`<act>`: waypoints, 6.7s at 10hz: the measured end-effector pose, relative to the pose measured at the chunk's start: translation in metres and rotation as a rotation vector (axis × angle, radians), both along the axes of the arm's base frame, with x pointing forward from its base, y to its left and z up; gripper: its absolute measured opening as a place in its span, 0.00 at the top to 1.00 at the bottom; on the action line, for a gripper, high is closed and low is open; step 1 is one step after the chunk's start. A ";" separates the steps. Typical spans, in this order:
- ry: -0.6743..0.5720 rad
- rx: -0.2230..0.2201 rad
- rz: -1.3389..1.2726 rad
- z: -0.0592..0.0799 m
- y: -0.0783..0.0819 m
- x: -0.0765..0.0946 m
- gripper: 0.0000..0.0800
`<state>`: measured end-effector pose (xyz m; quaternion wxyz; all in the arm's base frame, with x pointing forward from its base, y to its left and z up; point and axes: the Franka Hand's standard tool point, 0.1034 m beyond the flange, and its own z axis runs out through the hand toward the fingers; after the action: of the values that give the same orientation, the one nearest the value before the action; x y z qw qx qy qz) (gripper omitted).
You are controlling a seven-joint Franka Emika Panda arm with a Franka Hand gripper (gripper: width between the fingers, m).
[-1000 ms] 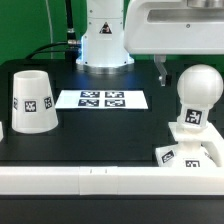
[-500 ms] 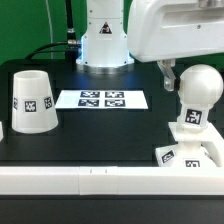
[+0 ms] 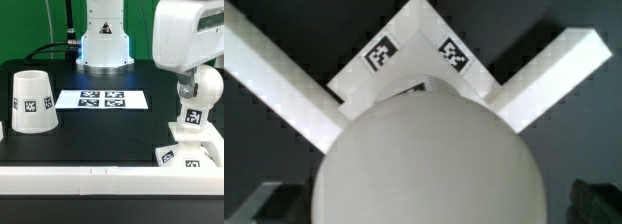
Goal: Assemble lamp
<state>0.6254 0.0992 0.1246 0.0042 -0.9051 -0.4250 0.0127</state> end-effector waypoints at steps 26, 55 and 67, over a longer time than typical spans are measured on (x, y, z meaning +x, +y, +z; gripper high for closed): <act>0.035 0.017 -0.876 -0.002 -0.013 0.000 0.28; 0.117 0.059 -1.238 -0.004 -0.004 -0.003 0.13; -0.035 0.044 -0.185 -0.010 -0.005 0.000 0.13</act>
Offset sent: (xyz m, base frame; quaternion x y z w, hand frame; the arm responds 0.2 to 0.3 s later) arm 0.0004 -0.0038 0.0036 -0.0072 0.0015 -0.2001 0.9797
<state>0.6249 0.0944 0.1150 0.0178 -0.9403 -0.3397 -0.0130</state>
